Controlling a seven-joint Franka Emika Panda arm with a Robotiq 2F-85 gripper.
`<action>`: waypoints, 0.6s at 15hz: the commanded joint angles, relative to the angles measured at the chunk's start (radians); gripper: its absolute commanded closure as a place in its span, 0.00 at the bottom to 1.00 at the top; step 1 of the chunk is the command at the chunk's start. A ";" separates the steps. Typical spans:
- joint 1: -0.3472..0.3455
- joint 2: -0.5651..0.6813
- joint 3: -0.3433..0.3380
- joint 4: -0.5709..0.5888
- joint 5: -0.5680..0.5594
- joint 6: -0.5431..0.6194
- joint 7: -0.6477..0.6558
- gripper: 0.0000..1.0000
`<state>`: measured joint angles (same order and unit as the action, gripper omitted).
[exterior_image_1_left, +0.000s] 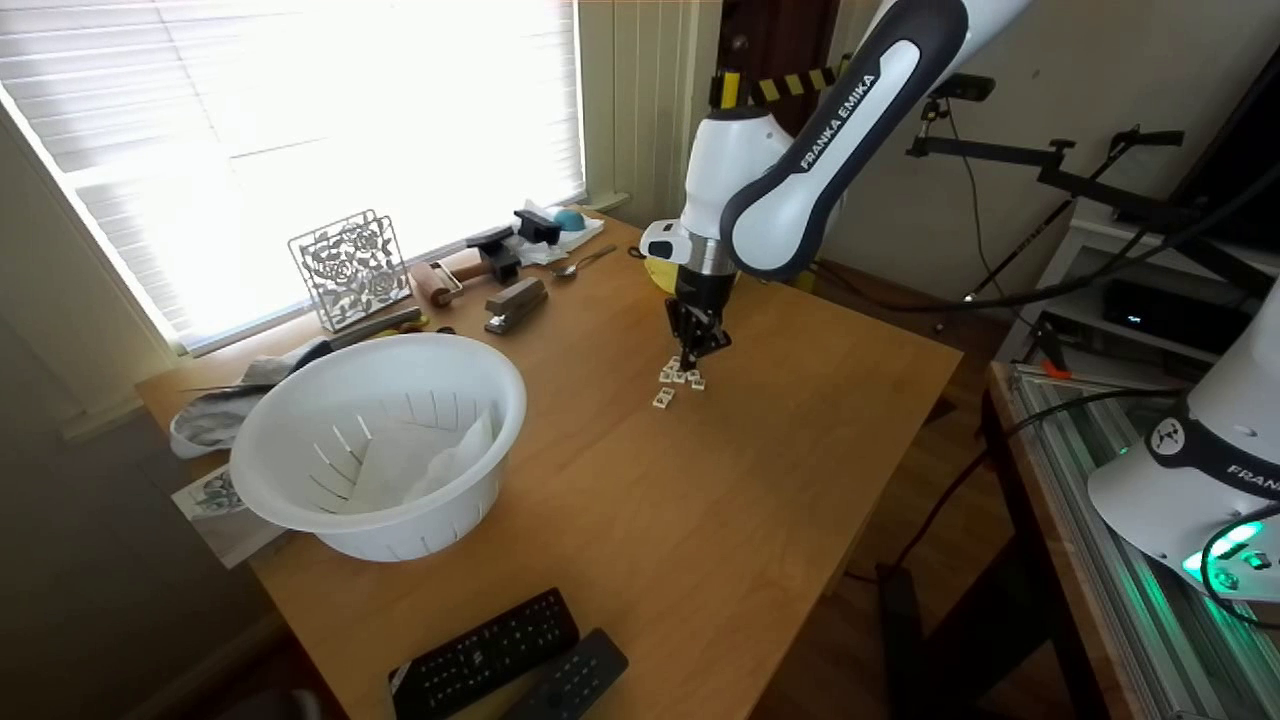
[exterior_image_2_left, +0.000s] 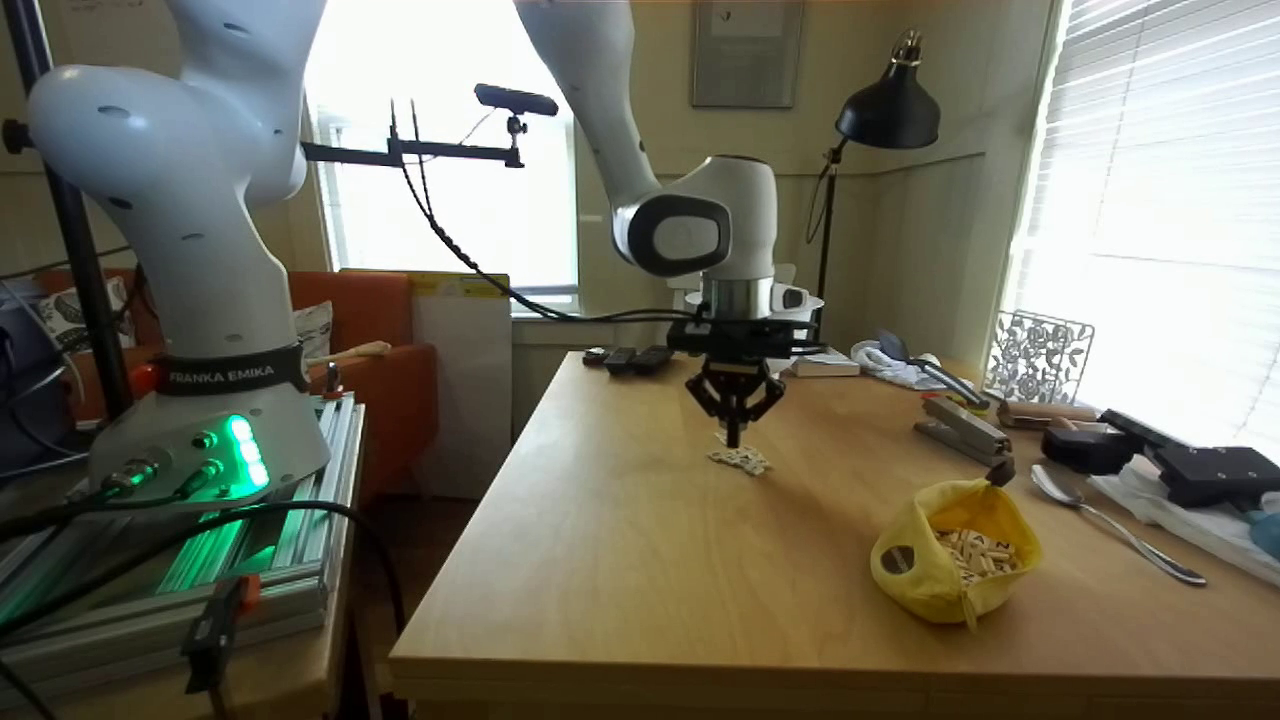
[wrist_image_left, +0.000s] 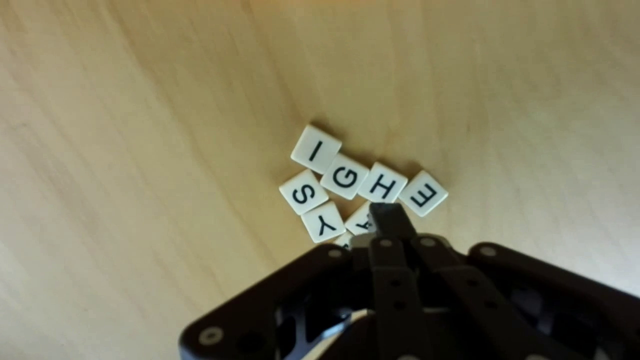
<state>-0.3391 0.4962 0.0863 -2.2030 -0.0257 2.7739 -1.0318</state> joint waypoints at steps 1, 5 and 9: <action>0.007 0.024 -0.015 0.011 -0.023 -0.001 -0.027 1.00; 0.015 0.044 -0.027 0.026 -0.029 -0.007 -0.028 1.00; 0.030 0.050 -0.057 0.034 -0.051 -0.007 -0.019 1.00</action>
<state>-0.3263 0.5249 0.0619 -2.1921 -0.0356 2.7740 -1.0566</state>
